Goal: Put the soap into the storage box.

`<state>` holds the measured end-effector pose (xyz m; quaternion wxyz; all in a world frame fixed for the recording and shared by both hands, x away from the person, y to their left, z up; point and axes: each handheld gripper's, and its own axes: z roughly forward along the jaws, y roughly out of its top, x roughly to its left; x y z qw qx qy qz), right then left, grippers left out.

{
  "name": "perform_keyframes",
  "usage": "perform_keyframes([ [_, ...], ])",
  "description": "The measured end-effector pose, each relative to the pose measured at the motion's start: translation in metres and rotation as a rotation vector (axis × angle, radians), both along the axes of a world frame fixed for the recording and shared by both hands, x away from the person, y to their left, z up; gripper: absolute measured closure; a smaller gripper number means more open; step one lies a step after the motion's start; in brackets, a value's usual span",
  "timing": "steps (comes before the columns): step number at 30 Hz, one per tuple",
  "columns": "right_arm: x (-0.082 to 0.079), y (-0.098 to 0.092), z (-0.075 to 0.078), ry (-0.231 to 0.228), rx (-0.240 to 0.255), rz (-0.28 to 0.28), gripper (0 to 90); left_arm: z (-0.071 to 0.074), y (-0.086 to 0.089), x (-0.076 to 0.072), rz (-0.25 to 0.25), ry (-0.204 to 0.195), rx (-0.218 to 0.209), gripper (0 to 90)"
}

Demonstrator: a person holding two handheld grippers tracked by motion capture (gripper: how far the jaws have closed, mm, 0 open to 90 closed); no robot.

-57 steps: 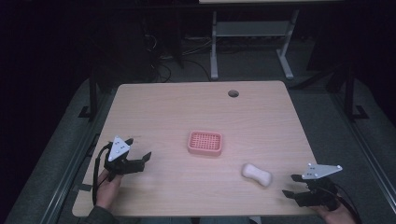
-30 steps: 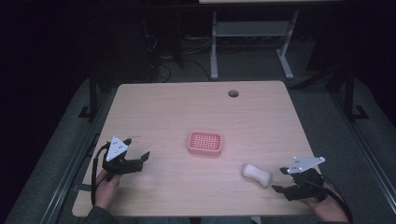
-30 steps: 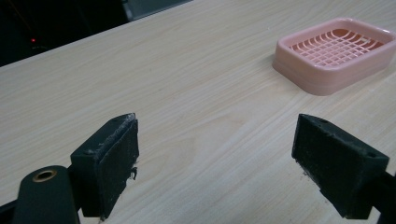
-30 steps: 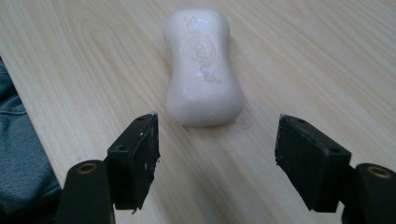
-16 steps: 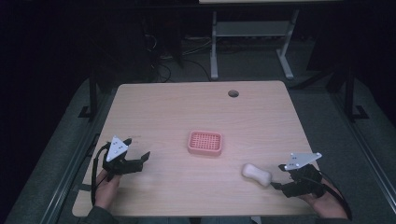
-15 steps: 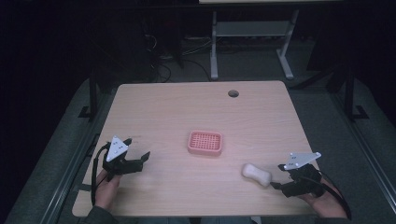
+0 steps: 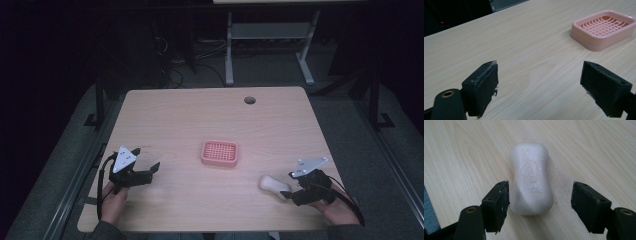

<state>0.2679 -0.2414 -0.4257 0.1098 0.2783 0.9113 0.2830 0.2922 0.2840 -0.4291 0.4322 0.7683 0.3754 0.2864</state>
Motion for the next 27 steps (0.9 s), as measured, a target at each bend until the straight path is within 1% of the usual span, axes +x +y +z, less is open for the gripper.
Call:
perform_keyframes([
  [5,0.004,0.007,0.000,0.009,0.001,0.013,30.3,0.000,0.000,0.000,0.001,0.000,0.001,14.2],
  [6,0.006,0.011,-0.002,0.014,-0.005,0.021,30.3,0.000,0.000,0.000,0.002,0.001,0.002,14.2],
  [9,0.010,0.016,-0.003,0.022,-0.008,0.031,30.3,0.000,0.000,0.000,0.003,0.001,0.002,14.2],
  [10,0.012,0.020,-0.005,0.026,-0.022,0.040,30.4,0.000,0.000,0.000,0.002,0.002,0.003,14.2],
  [12,0.015,0.024,-0.006,0.029,-0.032,0.053,30.6,0.000,0.000,0.000,-0.001,0.000,0.008,14.2],
  [14,0.016,0.027,-0.008,0.033,-0.038,0.054,30.8,0.000,0.000,0.000,-0.001,0.001,0.007,14.2],
  [16,0.017,0.029,-0.010,0.045,-0.035,0.053,31.1,0.000,0.000,0.001,-0.003,0.000,0.009,14.2],
  [17,0.018,0.029,-0.011,0.040,-0.040,0.056,31.6,0.000,0.000,0.001,-0.003,0.000,0.009,14.2],
  [19,0.018,0.030,-0.014,0.049,-0.037,0.055,32.3,0.000,0.000,0.001,-0.005,0.004,0.009,14.2],
  [21,0.019,0.030,-0.015,0.043,-0.047,0.062,32.9,0.000,0.000,0.001,-0.005,0.006,0.012,14.2],
  [22,0.019,0.031,-0.017,0.060,-0.050,0.052,33.6,0.000,-0.001,0.001,-0.005,0.004,0.007,14.2],
  [27,0.019,0.031,-0.022,0.055,-0.061,0.062,35.7,0.000,-0.001,0.001,-0.007,0.004,0.009,14.2],
])
